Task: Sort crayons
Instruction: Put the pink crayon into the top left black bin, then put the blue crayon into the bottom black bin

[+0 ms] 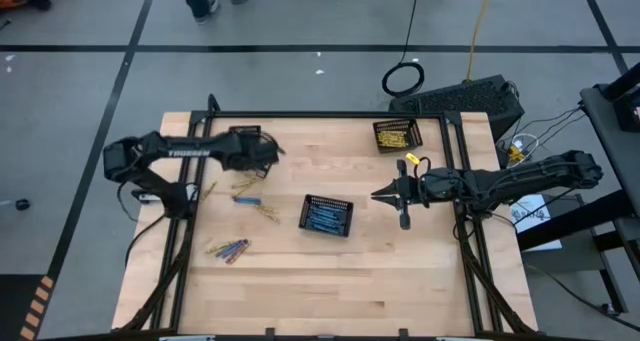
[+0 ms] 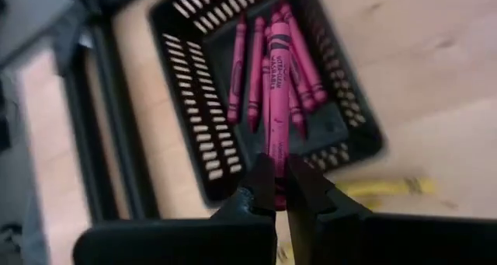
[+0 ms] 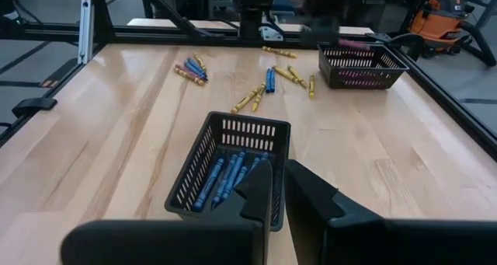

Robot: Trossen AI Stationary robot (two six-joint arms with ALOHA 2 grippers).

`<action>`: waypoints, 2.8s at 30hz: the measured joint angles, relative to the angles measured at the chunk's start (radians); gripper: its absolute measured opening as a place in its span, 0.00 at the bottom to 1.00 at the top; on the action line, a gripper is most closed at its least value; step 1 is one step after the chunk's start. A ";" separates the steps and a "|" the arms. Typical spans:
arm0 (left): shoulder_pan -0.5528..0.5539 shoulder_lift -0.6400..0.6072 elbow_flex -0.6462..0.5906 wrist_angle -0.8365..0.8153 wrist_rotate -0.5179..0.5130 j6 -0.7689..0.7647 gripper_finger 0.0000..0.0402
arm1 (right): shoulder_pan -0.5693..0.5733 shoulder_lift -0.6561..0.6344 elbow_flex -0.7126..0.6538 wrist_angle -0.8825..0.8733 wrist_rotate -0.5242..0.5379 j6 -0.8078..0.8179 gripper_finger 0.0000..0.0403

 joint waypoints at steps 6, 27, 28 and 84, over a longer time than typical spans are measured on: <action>0.205 0.002 -0.086 0.229 0.077 0.198 0.00 | 0.000 0.000 0.000 0.001 0.000 0.000 0.06; 0.363 0.007 -0.085 0.260 0.255 0.369 0.19 | 0.000 0.000 0.000 0.001 0.003 0.013 0.06; 0.366 0.007 -0.085 0.260 0.263 0.372 0.23 | 0.000 0.000 0.000 0.001 0.003 0.016 0.06; -0.850 -0.195 -0.184 0.092 0.226 -0.215 0.46 | 0.000 0.273 0.000 0.254 -0.185 0.038 0.06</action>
